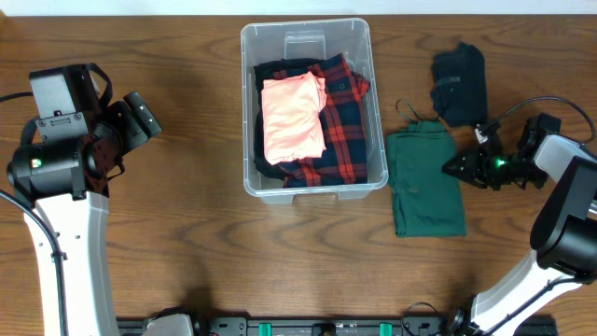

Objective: Pack container
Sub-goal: 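Move right gripper to the green shirt and grasp it, then lift the green shirt and carry it over the container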

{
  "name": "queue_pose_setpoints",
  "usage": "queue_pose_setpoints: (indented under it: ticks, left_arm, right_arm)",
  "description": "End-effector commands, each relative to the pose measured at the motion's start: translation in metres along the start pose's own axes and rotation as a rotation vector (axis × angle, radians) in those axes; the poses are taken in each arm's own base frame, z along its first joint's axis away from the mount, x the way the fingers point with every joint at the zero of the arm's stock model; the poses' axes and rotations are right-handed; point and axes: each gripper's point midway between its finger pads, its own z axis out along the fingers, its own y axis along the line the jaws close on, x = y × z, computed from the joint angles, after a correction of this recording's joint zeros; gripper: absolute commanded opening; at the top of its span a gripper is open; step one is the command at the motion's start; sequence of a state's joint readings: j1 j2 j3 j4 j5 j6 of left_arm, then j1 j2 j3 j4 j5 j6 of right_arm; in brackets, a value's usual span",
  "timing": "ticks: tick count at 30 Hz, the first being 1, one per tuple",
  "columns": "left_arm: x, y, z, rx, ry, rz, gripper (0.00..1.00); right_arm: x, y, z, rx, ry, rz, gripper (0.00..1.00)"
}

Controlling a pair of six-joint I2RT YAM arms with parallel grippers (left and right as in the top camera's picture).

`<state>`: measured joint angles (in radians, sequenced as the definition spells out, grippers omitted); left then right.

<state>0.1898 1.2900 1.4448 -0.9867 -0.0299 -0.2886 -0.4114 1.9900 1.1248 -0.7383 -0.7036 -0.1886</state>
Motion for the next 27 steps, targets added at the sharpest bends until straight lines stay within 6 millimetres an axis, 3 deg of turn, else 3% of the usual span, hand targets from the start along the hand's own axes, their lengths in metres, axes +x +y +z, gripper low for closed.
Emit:
queue_pose_setpoints:
  ticks: [1, 4, 8, 16, 21, 27]
  left_arm:
    - [0.001, 0.003, 0.003, -0.011, 0.005, -0.009, 0.98]
    - [0.001, 0.003, 0.003, -0.011, 0.005, -0.009, 0.98]
    - [0.001, 0.003, 0.003, -0.011, 0.005, -0.008, 0.98]
    - [0.001, 0.003, 0.003, -0.011, 0.005, -0.008, 0.98]
    - [0.001, 0.003, 0.003, -0.011, 0.005, -0.008, 0.98]
    - [0.001, 0.003, 0.003, -0.011, 0.005, -0.008, 0.98]
  right_arm:
    - [-0.006, 0.018, -0.020, -0.046, -0.064, -0.025, 0.13]
    - [-0.018, 0.059, -0.045, -0.173, -0.154, -0.098, 0.03]
    - [-0.027, 0.116, -0.082, -0.353, -0.264, -0.193, 0.01]
    - [-0.034, 0.193, -0.147, -0.509, -0.414, -0.305, 0.01]
    - [-0.035, 0.250, -0.170, -0.603, -0.446, -0.392, 0.01]
    - [-0.040, 0.348, -0.186, -0.738, -0.554, -0.560, 0.01]
